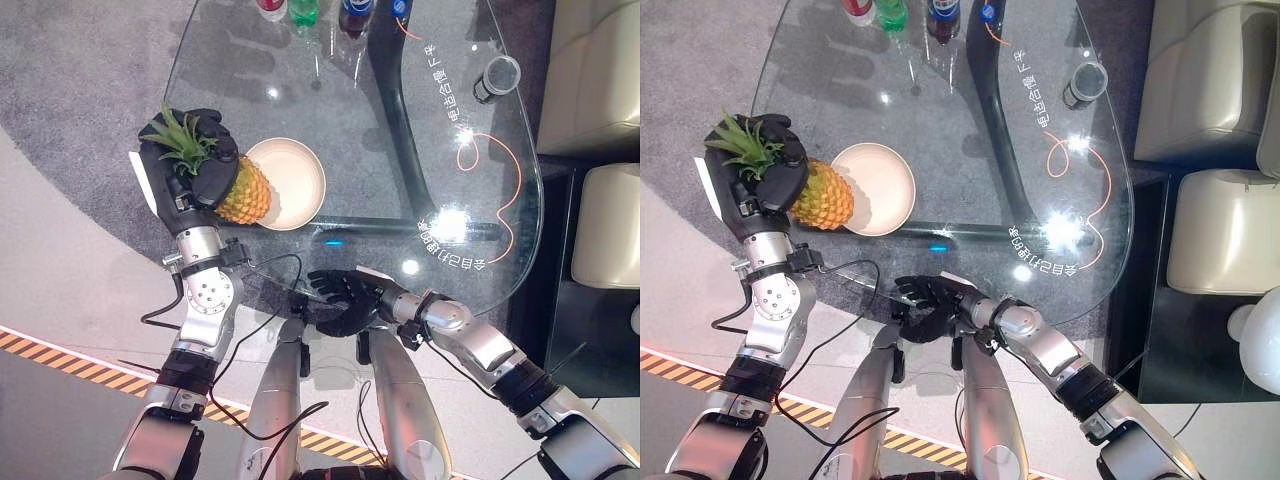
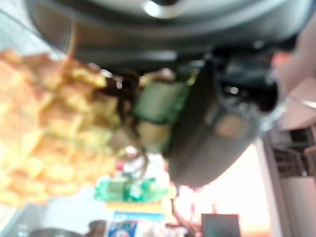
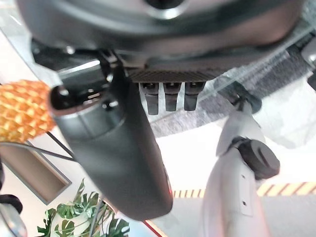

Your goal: Pick up the fruit to the plate

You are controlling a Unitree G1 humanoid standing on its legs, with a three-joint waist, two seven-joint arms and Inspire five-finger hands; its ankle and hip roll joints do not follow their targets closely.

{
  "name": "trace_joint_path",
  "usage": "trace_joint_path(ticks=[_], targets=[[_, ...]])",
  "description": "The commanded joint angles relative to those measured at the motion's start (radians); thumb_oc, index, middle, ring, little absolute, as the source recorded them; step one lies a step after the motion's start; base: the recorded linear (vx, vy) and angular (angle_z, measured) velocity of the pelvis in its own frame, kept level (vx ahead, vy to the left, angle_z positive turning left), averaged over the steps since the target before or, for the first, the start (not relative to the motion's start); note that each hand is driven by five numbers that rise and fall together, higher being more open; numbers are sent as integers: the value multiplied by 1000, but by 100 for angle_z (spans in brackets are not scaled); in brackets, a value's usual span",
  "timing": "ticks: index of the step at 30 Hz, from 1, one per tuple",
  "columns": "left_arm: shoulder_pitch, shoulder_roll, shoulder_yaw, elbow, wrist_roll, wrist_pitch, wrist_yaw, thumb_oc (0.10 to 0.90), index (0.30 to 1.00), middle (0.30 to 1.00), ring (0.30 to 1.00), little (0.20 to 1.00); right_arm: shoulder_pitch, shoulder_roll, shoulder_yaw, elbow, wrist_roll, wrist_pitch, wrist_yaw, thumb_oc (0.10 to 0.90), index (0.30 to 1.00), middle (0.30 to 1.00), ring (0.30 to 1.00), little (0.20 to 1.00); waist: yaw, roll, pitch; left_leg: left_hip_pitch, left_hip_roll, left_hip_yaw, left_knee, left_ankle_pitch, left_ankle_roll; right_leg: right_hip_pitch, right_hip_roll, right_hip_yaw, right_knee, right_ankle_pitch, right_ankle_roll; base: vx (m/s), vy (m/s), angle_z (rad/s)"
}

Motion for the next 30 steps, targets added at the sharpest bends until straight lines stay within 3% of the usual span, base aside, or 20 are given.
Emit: trace_joint_path(ticks=[1,8,19,25,30], targets=[[-117,61,8,-112,148,-178,46,100,300,300,300,200,-14,15,35,-76,88,-17,75,800,900,900,900,900,3,-29,-27,-50,-45,21,160,-104,-5,8,21,54,-119,90,56,5,23,-10],[-179,70,-12,-58,267,-161,168,100,300,300,300,200,-36,14,43,-76,98,-2,86,800,900,900,900,900,-10,-32,-27,-117,-52,21,188,-106,-6,-59,28,61,-101,96,53,6,31,-4],[-260,90,-38,17,386,-153,263,100,300,300,300,200,-68,4,53,-80,119,18,73,800,900,900,900,900,-20,-38,-27,-196,-49,16,234,-121,-11,-148,33,61,-65,90,52,2,11,-4],[-323,103,-56,119,395,-127,324,100,300,300,300,200,-98,-4,60,-50,129,2,73,800,900,900,900,900,-28,-35,-27,-247,-48,15,261,-122,-13,-202,34,60,-38,90,55,-5,21,-1],[-366,108,-68,197,405,-147,361,100,300,300,300,200,-123,-8,65,-37,142,1,66,800,900,900,900,900,-32,-37,-27,-286,-46,17,276,-119,-19,-239,34,58,-24,93,58,0,0,0]])
